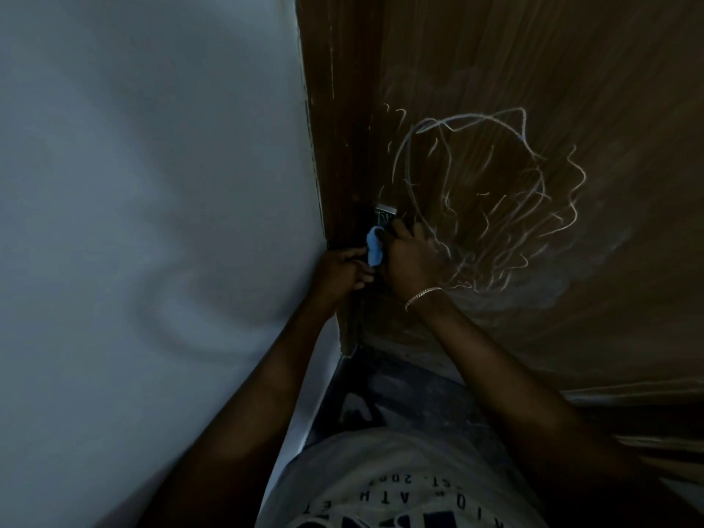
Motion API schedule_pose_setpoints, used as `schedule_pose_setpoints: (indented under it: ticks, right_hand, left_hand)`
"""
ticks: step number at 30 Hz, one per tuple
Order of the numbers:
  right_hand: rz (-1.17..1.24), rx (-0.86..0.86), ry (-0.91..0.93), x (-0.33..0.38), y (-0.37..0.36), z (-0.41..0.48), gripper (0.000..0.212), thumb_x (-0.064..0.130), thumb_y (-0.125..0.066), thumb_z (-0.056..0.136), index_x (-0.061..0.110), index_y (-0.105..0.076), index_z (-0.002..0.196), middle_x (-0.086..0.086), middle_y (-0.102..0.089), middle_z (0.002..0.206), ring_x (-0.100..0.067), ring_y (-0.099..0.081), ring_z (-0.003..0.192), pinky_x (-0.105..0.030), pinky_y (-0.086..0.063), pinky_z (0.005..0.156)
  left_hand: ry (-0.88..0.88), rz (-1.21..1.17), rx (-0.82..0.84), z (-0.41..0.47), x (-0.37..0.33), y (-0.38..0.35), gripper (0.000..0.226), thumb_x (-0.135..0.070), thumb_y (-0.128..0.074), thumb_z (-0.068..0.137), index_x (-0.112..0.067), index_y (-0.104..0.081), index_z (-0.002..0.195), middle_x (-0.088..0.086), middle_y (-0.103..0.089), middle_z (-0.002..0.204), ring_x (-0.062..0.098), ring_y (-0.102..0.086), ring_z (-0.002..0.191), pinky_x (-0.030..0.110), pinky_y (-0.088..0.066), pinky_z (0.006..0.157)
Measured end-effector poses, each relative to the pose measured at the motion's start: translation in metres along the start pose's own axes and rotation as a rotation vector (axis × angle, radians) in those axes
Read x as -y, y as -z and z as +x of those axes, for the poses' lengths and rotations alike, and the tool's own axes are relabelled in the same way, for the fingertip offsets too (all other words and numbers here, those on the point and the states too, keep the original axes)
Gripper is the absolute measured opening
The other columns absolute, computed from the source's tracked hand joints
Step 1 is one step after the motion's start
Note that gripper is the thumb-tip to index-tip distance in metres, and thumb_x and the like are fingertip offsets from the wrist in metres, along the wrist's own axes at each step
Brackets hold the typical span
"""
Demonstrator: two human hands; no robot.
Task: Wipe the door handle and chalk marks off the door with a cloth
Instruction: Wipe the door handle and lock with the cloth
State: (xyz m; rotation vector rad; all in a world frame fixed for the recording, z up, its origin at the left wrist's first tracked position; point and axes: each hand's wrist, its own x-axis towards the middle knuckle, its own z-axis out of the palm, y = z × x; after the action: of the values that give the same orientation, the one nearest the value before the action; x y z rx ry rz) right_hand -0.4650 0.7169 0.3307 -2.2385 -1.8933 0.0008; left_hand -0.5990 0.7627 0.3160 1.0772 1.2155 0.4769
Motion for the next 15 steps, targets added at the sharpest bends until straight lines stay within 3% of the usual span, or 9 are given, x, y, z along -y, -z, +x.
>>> schedule_pose_setpoints:
  ticks: [2, 6, 9, 13, 15]
  right_hand:
    - [0.006, 0.046, 0.004, 0.013, 0.0, 0.002, 0.05, 0.027, -0.066, 0.088, 0.02, -0.055, 0.136, -0.007, -0.05, 0.141, -0.033, -0.045, 0.121, -0.047, -0.042, 0.094]
    - [0.044, 0.012, 0.008, -0.003, -0.002, -0.012, 0.046, 0.025, -0.066, 0.087, 0.018, -0.059, 0.132, -0.007, -0.052, 0.139, -0.034, -0.046, 0.12, -0.048, -0.043, 0.095]
    - [0.069, -0.011, -0.042, -0.011, 0.002, -0.004, 0.039, 0.02, -0.064, 0.087, 0.016, -0.064, 0.126, -0.008, -0.055, 0.136, -0.034, -0.048, 0.121, -0.047, -0.044, 0.097]
    - [0.097, 0.04, 0.035, 0.008, -0.001, -0.008, 0.046, 0.014, -0.062, 0.091, 0.008, -0.056, 0.136, -0.017, -0.049, 0.142, -0.038, -0.045, 0.128, -0.047, -0.039, 0.106]
    - [0.107, -0.014, 0.056, -0.001, -0.002, -0.016, 0.043, 0.009, -0.065, 0.088, 0.004, -0.06, 0.13, -0.021, -0.054, 0.136, -0.041, -0.049, 0.124, -0.049, -0.043, 0.102]
  left_hand:
    - [0.001, 0.002, -0.014, 0.001, 0.0, -0.001, 0.029, -0.003, -0.051, 0.098, -0.021, -0.068, 0.111, 0.011, -0.071, 0.106, 0.014, -0.067, 0.073, 0.027, -0.054, 0.07]
    - [0.013, 0.023, 0.012, 0.004, 0.002, 0.002, 0.04, -0.001, -0.051, 0.097, -0.013, -0.062, 0.133, 0.0, -0.07, 0.09, 0.014, -0.067, 0.074, 0.024, -0.052, 0.067]
    - [-0.008, 0.026, 0.028, 0.002, 0.002, 0.003, 0.045, 0.003, -0.048, 0.095, -0.015, -0.062, 0.133, 0.0, -0.071, 0.087, 0.014, -0.067, 0.075, 0.023, -0.052, 0.069]
    - [0.004, 0.02, 0.0, 0.003, 0.0, -0.001, 0.038, -0.001, -0.048, 0.098, -0.007, -0.061, 0.133, 0.011, -0.073, 0.102, 0.016, -0.068, 0.074, 0.026, -0.053, 0.069]
    - [0.013, 0.019, 0.028, 0.004, -0.001, 0.0, 0.039, -0.002, -0.045, 0.101, -0.006, -0.058, 0.137, 0.01, -0.07, 0.096, 0.018, -0.066, 0.074, 0.027, -0.051, 0.07]
